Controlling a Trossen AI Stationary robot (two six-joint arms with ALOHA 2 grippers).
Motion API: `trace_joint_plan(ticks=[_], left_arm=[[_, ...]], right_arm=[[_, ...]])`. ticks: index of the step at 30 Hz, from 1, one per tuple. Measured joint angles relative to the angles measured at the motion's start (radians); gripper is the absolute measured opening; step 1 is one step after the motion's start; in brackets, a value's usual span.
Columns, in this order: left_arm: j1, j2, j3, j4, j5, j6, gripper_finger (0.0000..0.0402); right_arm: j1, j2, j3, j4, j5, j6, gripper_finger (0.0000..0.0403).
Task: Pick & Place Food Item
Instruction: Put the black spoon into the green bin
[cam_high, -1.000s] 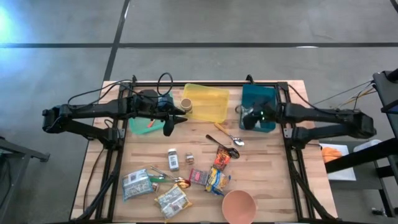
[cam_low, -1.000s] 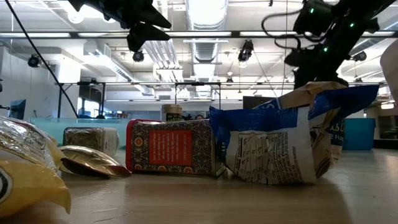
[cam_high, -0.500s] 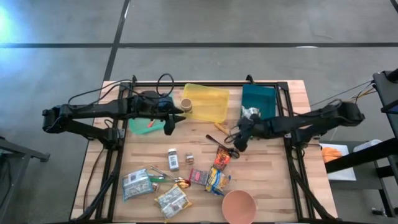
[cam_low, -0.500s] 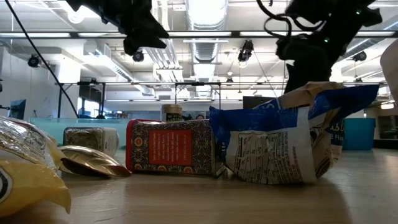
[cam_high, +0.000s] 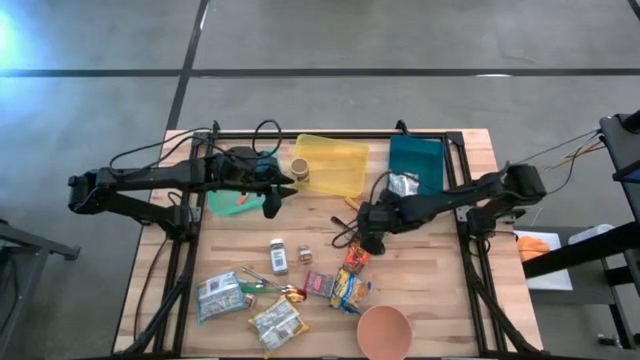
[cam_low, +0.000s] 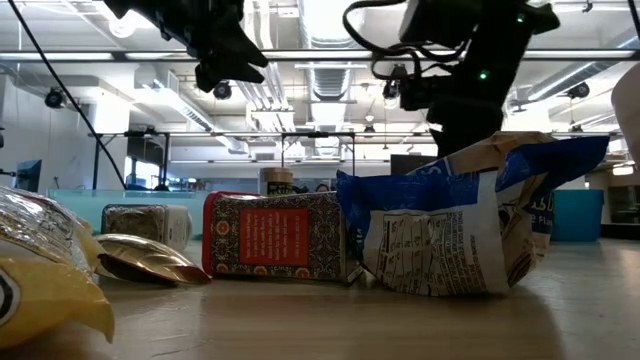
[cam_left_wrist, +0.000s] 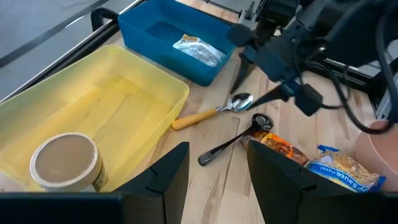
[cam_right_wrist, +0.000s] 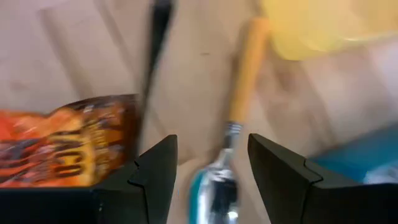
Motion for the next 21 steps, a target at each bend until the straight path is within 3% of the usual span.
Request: trace_joint_plan(ticks=[10, 21], left_arm=[[0.000, 0.000, 0.000, -0.011, 0.000, 0.000, 0.0168], [0.000, 0.000, 0.000, -0.009, 0.000, 0.000, 0.0168]], right_arm=[[0.032, 0.067, 0.086, -0.056, -0.122, -0.049, 0.0196], [0.039, 0.072, 0.012, 0.044, -0.156, 0.005, 0.0196]])
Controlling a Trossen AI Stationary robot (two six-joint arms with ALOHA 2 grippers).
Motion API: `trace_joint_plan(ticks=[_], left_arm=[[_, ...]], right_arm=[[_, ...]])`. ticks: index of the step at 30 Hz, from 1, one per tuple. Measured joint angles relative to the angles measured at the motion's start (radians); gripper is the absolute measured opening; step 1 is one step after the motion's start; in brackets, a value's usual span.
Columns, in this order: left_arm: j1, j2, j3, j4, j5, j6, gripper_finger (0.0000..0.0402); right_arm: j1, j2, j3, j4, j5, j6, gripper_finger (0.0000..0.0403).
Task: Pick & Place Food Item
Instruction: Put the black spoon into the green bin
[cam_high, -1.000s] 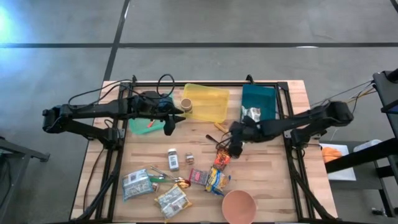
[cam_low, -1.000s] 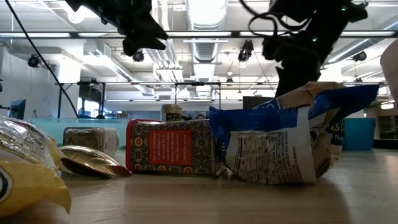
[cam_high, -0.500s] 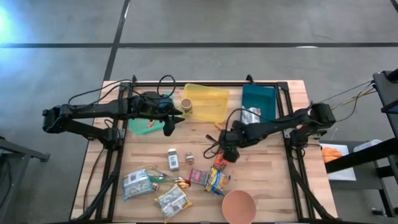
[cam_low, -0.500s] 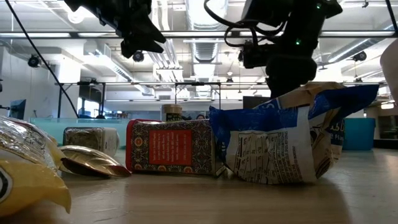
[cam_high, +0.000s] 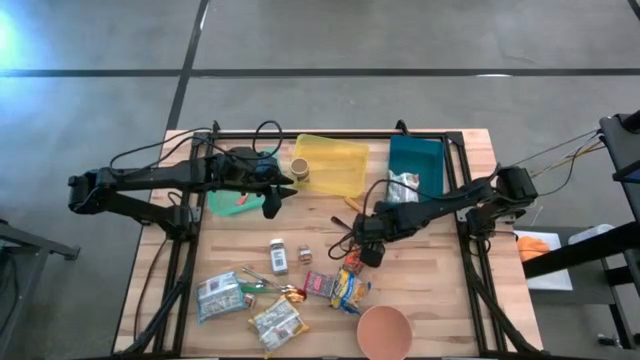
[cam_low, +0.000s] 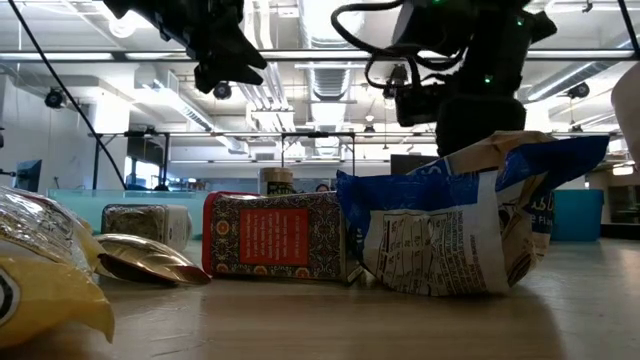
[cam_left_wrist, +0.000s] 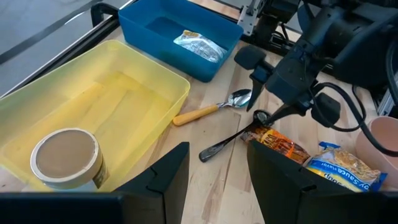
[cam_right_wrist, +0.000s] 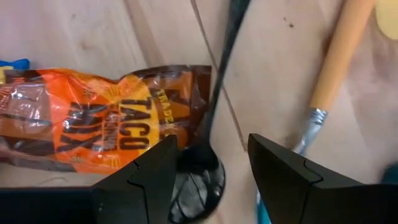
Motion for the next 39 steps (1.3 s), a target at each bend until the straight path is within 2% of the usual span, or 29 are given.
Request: trace_joint_plan(ticks=[6, 20, 24, 30, 39], left_arm=[[0.000, 0.000, 0.000, 0.001, 0.000, 0.000, 0.0168], [0.001, 0.001, 0.000, 0.002, 0.000, 0.000, 0.0168], [0.001, 0.001, 0.000, 0.002, 0.000, 0.000, 0.0168], [0.001, 0.001, 0.000, 0.002, 0.000, 0.000, 0.0168], [0.000, 0.001, 0.000, 0.002, 0.000, 0.000, 0.0168]], right_arm=[[-0.001, 0.001, -0.006, 0.039, 0.005, 0.004, 0.0196], [-0.004, 0.116, 0.000, 0.096, 0.007, -0.012, 0.0189], [-0.007, 0.107, 0.000, 0.093, 0.008, -0.024, 0.0141], [-0.011, 0.100, -0.001, 0.093, 0.009, -0.050, 0.0025], [-0.010, 0.077, -0.001, 0.082, 0.008, -0.057, 0.0018]])
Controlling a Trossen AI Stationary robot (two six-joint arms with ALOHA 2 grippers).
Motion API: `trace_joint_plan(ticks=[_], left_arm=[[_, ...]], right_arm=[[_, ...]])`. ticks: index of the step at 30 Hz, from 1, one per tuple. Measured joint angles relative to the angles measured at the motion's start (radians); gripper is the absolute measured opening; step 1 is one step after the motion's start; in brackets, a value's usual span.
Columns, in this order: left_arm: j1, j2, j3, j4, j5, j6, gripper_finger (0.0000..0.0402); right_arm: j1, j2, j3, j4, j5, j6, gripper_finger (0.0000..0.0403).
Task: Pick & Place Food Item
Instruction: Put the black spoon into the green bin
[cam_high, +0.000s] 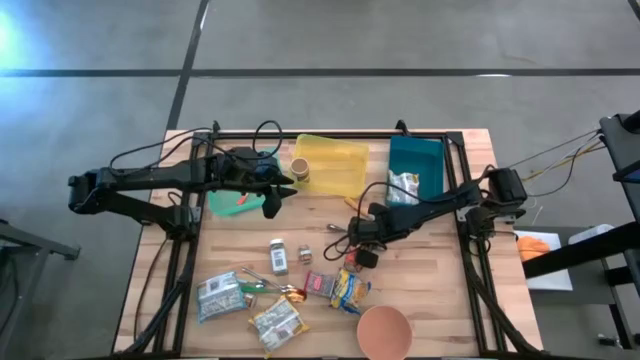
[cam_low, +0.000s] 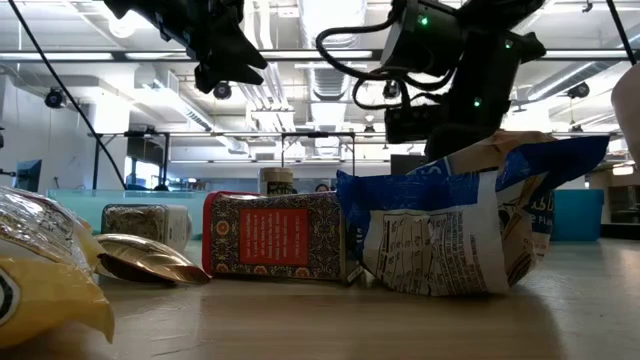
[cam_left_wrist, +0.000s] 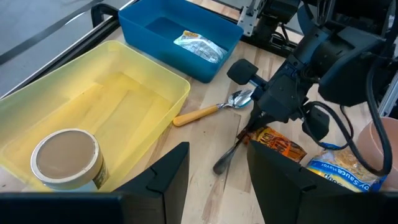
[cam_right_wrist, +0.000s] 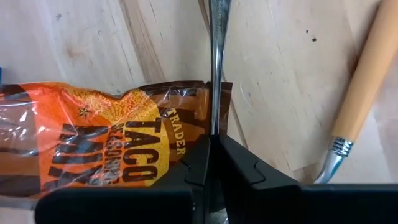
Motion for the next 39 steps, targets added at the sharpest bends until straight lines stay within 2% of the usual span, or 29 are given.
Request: trace_joint_plan(ticks=[9, 20, 22, 26, 39], left_arm=[[-0.001, 0.005, 0.000, 0.001, 0.000, 0.004, 0.0168], [-0.004, 0.032, -0.032, 0.049, 0.003, 0.023, 0.0168], [-0.013, 0.043, -0.028, 0.061, 0.003, 0.037, 0.0168], [-0.060, 0.071, -0.013, 0.094, -0.010, 0.201, 0.0168], [-0.273, 0.291, 0.102, -0.012, -0.293, 0.575, 0.0177]], right_arm=[[0.015, -0.074, 0.000, -0.002, 0.021, 0.008, 0.0017], [0.029, -0.184, 0.000, 0.076, -0.011, 0.104, 0.0017], [0.029, -0.195, 0.000, 0.103, -0.045, 0.113, 0.0017], [0.021, -0.203, 0.000, 0.145, -0.103, 0.132, 0.0017], [0.014, -0.239, 0.001, 0.230, -0.117, 0.245, 0.0017]])
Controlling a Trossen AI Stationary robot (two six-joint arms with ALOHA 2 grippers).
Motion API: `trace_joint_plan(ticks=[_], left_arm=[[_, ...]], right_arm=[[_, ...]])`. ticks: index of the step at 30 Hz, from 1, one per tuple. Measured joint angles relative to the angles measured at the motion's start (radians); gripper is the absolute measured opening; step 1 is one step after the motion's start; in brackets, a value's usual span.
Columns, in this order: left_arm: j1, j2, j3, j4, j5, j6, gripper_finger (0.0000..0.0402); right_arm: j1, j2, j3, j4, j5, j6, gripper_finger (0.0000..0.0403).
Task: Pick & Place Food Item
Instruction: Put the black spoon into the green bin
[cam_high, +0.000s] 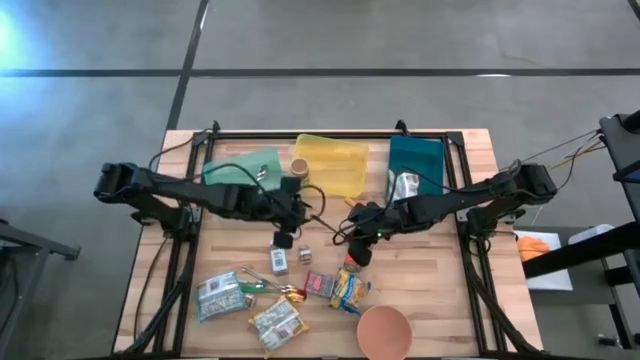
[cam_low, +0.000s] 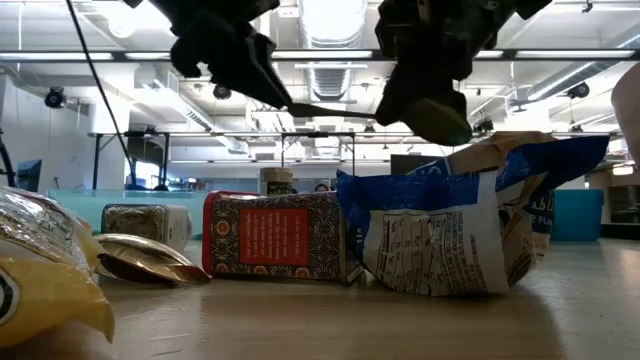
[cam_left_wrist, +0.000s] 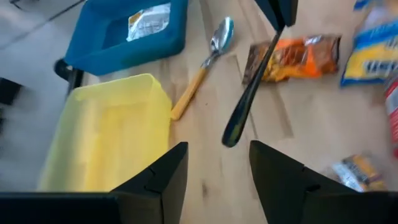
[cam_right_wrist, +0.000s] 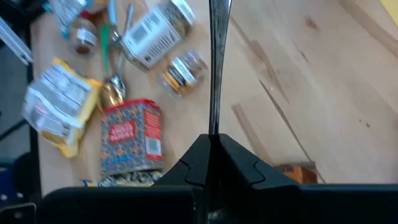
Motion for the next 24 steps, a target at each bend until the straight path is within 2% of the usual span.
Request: trace_joint_plan(ticks=[3, 9, 13, 17, 24], left_arm=[[-0.022, 0.040, 0.029, 0.000, -0.040, 0.019, 0.0199], [-0.041, 0.097, 0.088, -0.004, -0.045, 0.030, 0.0256], [-0.052, 0.114, 0.114, -0.013, -0.045, 0.051, 0.0278], [-0.075, 0.124, 0.129, -0.012, -0.041, 0.099, 0.0274], [-0.086, 0.124, 0.124, -0.017, -0.034, 0.132, 0.0224]], right_arm=[[0.000, -0.002, -0.001, 0.008, 0.000, 0.000, 0.0017], [0.000, -0.002, -0.001, 0.032, 0.010, -0.004, 0.0017], [-0.002, -0.002, -0.001, 0.037, 0.010, -0.004, 0.0017], [-0.016, -0.002, -0.001, 0.042, 0.010, -0.004, 0.0016], [-0.038, -0.002, -0.001, 0.079, 0.005, -0.005, 0.0016]])
